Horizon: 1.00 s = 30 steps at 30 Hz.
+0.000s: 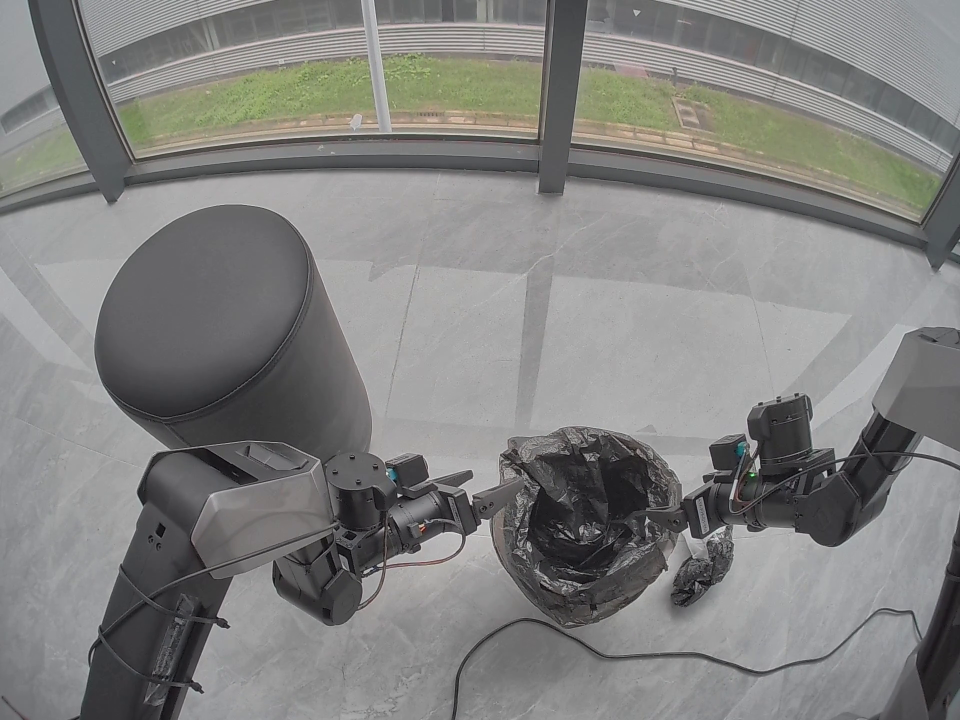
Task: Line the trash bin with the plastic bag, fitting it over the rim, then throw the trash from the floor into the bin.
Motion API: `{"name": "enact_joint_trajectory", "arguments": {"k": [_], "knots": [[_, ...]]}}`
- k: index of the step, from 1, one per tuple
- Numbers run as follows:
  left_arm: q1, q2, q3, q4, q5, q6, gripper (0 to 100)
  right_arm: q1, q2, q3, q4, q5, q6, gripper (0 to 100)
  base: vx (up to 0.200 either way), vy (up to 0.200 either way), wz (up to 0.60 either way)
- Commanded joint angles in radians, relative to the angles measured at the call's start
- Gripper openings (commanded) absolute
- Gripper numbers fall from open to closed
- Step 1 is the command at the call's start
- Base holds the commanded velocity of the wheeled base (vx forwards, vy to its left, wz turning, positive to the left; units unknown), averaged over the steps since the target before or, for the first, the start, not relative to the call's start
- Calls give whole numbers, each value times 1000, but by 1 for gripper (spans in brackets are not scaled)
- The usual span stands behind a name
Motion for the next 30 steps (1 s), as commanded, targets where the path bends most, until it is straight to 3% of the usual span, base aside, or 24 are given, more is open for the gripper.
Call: {"name": "enact_joint_trajectory", "arguments": {"k": [1, 14, 21, 30], "knots": [[-12, -3, -3, 0, 1, 0, 100, 9, 56, -18, 1, -70, 53, 100, 0, 0, 0], [-13, 14, -1, -7, 3, 0, 100, -87, -23, 89, 2, -94, 48, 100, 0, 0, 0], [-13, 26, -1, -11, 3, 0, 100, -80, -49, 177, 4, -93, 50, 100, 0, 0, 0], [-12, 25, 5, -32, 3, 0, 100, -19, -86, 102, 1, -85, 50, 100, 0, 0, 0]]}}
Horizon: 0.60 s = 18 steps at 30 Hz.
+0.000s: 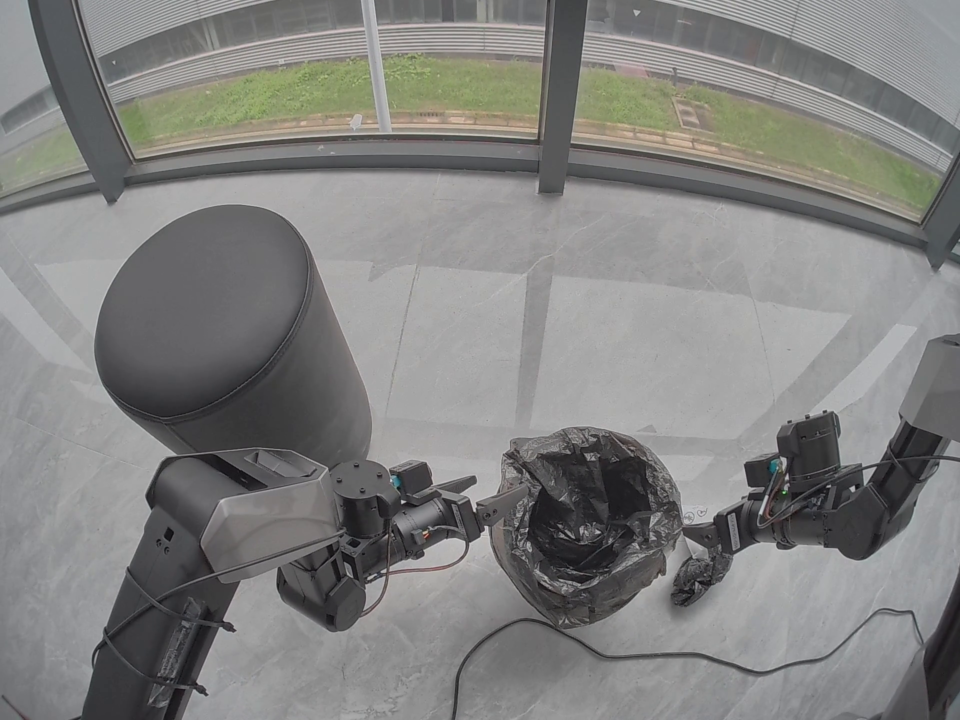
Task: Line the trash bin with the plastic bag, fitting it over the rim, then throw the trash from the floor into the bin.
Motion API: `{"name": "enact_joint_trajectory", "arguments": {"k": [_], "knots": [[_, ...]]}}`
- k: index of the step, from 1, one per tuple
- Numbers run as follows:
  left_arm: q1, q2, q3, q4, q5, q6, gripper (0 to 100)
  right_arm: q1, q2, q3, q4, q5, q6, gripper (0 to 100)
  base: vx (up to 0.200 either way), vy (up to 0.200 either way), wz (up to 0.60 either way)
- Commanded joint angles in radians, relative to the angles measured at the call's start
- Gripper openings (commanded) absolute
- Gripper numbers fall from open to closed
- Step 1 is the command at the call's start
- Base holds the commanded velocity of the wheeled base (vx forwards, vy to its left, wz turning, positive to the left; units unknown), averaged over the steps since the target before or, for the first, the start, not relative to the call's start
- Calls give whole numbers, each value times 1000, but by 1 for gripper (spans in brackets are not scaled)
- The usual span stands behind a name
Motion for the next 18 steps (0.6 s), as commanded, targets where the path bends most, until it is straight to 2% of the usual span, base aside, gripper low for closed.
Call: {"name": "enact_joint_trajectory", "arguments": {"k": [1, 9, 18], "knots": [[1, 3, 2, -2, 0, 0, 100, 41, -17, -54, 1, 1, 1, 100, 0, 0, 0], [-2, -1, 2, -2, 2, 0, 100, 68, 91, -125, 6, -10, 3, 100, 0, 0, 0], [-1, -34, 3, -2, 0, 0, 100, 5, 128, -107, 7, -32, 3, 100, 0, 0, 0]]}}
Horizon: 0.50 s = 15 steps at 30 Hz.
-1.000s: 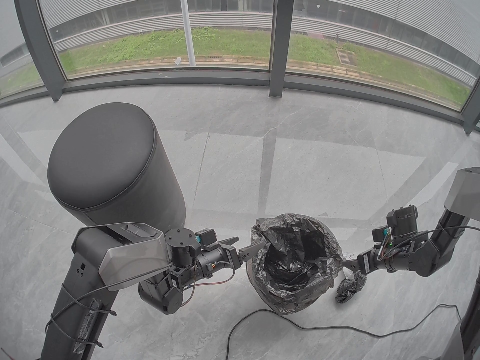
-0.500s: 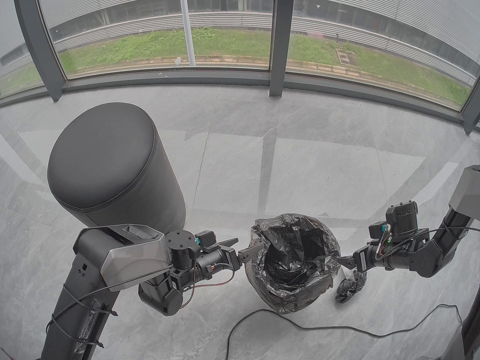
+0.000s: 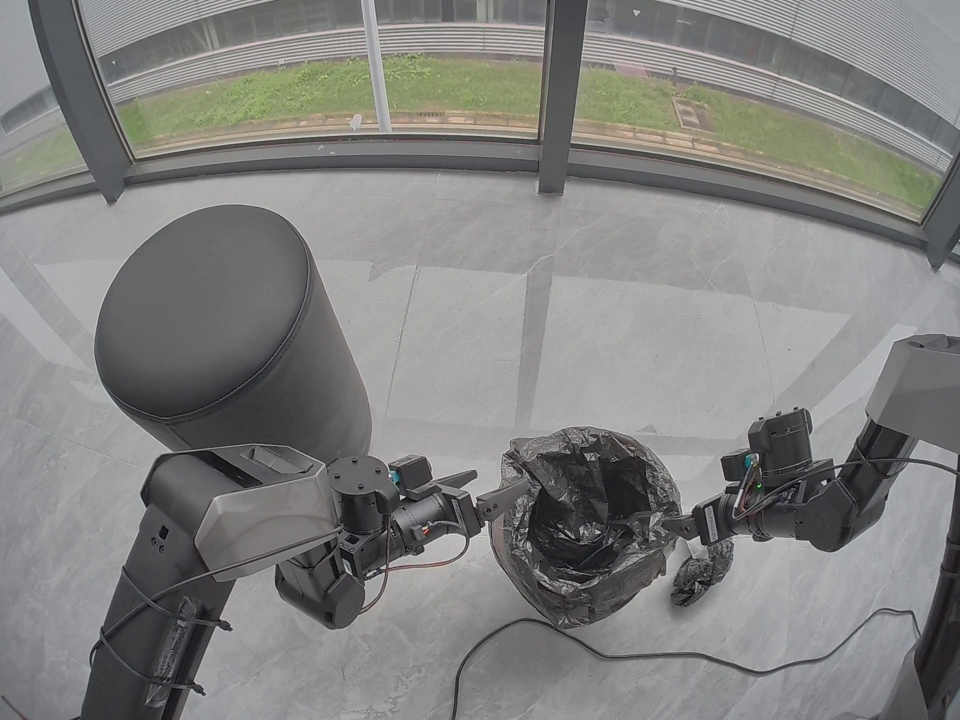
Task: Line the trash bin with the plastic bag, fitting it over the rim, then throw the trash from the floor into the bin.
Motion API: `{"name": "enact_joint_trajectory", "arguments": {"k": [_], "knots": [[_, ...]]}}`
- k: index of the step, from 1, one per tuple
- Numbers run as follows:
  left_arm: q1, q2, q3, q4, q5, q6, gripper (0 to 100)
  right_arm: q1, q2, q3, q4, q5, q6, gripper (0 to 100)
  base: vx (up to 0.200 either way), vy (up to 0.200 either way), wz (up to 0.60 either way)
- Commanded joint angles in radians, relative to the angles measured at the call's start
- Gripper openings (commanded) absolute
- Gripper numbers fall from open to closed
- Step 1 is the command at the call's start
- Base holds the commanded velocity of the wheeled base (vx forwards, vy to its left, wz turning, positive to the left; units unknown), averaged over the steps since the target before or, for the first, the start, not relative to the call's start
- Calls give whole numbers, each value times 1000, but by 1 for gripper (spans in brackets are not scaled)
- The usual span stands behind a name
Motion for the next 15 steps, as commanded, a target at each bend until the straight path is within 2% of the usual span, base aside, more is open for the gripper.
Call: {"name": "enact_joint_trajectory", "arguments": {"k": [1, 7, 15], "knots": [[0, -16, -1, 0, -1, 0, 100, -30, 21, 28, -1, -1, -1, 100, 0, 0, 0], [0, -7, 1, -2, -1, 1, 100, -60, 21, 85, -1, -1, -3, 100, 0, 0, 0], [1, -4, -1, -2, -1, 1, 100, -44, 26, 165, 1, 0, -5, 100, 0, 0, 0]]}}
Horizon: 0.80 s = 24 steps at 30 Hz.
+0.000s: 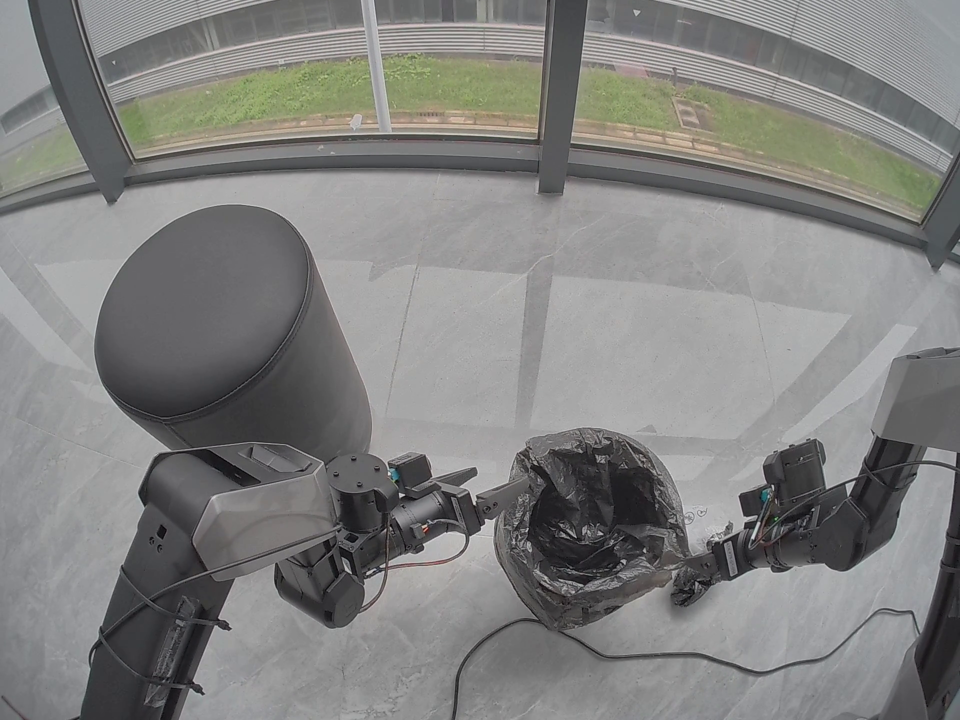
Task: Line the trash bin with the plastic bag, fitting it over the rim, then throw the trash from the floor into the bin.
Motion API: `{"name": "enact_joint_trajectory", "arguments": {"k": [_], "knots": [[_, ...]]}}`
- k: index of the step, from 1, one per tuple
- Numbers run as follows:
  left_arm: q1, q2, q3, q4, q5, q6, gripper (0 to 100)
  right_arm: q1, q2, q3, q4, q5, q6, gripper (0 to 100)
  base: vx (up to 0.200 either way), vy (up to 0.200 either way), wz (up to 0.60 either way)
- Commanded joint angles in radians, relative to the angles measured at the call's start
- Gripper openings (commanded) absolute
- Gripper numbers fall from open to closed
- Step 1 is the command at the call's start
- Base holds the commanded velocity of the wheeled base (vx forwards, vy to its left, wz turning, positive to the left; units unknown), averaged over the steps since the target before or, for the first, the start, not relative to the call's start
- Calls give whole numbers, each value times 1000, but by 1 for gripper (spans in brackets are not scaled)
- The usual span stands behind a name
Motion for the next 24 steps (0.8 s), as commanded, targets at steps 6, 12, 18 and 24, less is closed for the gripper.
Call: {"name": "enact_joint_trajectory", "arguments": {"k": [6, 12, 18, 24], "knots": [[1, 0, 0, 0, 1, 1, 100, 65, 5, 57, 2, 2, 25, 100, 0, 0, 0], [0, -33, 2, -2, 9, -5, 100, 82, -87, 76, 0, 2, 42, 100, 0, 0, 0], [-25, -82, 11, -2, 80, -39, 100, 21, -213, 54, -3, 25, -5, 100, -67, 67, 0], [-65, -121, 46, -2, 103, -71, 100, -82, -228, -3, 2, 111, -197, 100, -200, 133, 0]]}}
